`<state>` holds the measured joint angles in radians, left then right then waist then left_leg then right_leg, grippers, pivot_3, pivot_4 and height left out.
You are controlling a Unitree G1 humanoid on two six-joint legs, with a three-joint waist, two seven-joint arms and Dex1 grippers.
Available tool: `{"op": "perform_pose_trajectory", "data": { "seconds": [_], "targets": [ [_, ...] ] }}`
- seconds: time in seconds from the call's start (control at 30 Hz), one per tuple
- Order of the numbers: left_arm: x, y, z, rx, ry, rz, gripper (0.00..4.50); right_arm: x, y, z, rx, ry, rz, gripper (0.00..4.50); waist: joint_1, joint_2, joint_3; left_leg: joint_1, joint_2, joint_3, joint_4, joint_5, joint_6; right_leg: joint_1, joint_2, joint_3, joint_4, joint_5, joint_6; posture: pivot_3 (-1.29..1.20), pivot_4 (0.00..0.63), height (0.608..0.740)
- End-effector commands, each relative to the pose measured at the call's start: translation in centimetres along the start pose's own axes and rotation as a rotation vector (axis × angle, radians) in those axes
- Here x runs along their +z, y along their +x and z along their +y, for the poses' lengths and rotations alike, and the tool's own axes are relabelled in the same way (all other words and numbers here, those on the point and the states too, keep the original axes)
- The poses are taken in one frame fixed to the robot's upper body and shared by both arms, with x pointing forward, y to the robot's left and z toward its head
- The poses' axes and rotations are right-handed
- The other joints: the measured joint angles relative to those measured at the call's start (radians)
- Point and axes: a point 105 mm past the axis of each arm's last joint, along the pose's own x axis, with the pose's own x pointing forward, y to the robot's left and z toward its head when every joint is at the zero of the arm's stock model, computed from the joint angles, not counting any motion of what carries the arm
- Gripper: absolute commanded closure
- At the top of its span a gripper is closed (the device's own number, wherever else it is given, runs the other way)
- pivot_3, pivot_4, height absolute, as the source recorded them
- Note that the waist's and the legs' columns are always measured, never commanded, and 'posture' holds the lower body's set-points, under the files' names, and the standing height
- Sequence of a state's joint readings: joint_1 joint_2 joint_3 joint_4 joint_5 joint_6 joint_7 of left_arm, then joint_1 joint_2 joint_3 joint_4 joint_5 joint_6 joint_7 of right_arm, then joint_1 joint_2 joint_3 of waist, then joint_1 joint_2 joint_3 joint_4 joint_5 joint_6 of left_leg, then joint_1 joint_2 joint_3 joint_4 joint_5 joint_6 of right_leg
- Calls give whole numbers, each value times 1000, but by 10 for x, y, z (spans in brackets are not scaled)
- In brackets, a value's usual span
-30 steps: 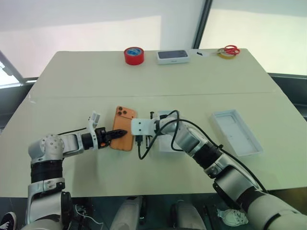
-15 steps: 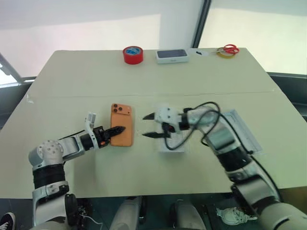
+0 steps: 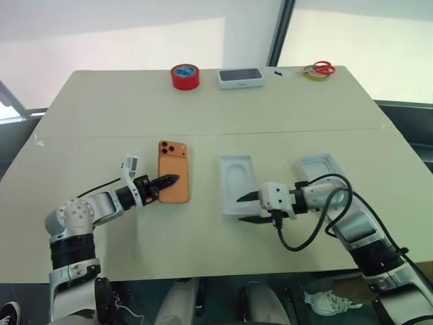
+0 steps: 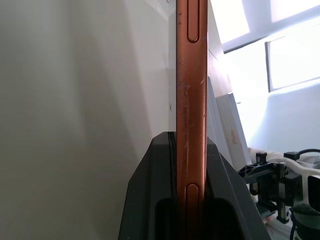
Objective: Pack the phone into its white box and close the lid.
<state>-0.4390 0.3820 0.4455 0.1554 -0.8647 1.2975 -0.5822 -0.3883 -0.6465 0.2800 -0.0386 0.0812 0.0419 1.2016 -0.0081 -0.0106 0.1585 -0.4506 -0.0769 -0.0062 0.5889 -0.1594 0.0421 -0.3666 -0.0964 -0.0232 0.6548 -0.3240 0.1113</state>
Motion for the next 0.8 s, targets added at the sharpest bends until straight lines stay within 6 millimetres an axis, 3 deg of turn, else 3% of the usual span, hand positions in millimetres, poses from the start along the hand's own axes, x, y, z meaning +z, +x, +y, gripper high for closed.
{"op": "perform_pose_trajectory", "data": {
  "seconds": [0.03, 0.43, 0.5, 0.63, 0.7, 0.8],
  "targets": [
    [12, 1, -17, -67, 56, -24, 4500, 9, -4, -5, -40, -18, -33, 2968, 1, 0, 0, 0, 0, 0, 0, 0, 0, 0, 0, 0, 0, 0, 0, 0, 150, 738],
    [7, 2, -18, -70, 42, -8, 4500, 5, -3, 4, -20, 4, -26, 2968, 0, -1, 1, 0, 0, 0, 0, 0, 0, 0, 0, 0, 0, 0, 0, 0, 150, 738],
    [7, 1, -18, -72, 33, -5, 4500, 0, -1, 6, -11, 13, -2, 3510, 1, -1, 1, 0, 0, 0, 0, 0, 0, 0, 0, 0, -1, 0, 0, 0, 150, 738],
    [7, 1, -20, -70, 36, -4, 4500, -8, 2, 7, -9, 5, 33, 3510, 0, -1, 1, 0, 0, 0, 0, 0, 0, 0, 0, 0, -1, 0, 0, 0, 150, 738],
    [9, 2, -24, -84, 41, -6, 4500, -1, 3, 4, -20, 7, 8, 4275, 0, -1, 1, 0, 0, 0, 0, 0, 0, 0, 0, 0, -1, 0, 0, 0, 150, 738],
    [14, 2, -30, -112, 36, -33, 4500, 11, 7, -1, -35, 17, -38, 4418, 0, -1, 1, 0, 0, 0, 0, 0, 0, 0, 0, 0, -1, 0, 0, 0, 150, 738]
  ]
}}
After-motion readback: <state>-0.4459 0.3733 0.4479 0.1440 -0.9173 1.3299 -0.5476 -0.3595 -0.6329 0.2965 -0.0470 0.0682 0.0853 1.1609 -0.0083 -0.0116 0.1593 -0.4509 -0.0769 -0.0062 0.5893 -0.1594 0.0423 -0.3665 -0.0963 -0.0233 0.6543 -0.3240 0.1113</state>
